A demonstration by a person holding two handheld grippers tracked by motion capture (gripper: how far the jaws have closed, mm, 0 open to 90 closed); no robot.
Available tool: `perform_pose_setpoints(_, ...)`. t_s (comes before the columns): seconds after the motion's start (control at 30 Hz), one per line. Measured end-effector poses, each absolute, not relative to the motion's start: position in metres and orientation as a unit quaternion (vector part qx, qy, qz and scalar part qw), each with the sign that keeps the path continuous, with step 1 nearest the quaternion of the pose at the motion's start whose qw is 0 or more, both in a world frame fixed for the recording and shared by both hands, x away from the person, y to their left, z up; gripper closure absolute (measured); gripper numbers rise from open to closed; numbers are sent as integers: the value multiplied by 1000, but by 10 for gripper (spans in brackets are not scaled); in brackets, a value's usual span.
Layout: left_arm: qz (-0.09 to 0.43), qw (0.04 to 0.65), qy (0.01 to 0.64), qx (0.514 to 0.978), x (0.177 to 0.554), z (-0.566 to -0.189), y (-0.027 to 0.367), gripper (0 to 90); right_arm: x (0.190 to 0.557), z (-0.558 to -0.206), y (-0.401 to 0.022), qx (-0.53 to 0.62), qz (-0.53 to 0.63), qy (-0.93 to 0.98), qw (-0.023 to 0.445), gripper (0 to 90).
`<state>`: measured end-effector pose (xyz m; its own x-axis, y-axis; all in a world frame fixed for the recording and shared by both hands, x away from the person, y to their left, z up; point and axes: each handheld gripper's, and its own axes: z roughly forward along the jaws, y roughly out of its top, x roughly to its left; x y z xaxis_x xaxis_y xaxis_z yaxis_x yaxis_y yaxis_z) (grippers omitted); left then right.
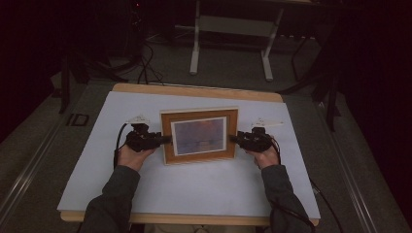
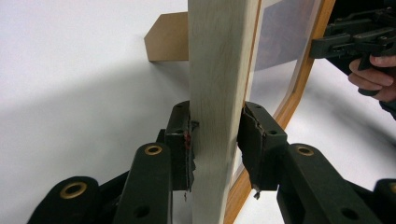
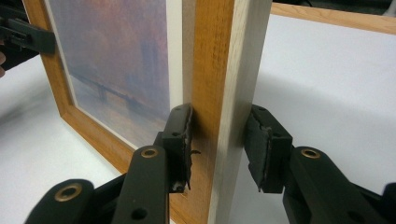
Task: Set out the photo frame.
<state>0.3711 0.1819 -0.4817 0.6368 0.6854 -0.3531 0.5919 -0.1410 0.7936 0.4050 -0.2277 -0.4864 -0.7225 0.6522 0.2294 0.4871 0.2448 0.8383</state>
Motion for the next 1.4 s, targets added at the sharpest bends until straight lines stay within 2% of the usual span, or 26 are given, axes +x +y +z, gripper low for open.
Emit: perform_pose_setpoints(1.4, 31, 508, 406, 759, 387, -482, 177, 649, 379, -486, -235, 386, 493, 773, 102, 640)
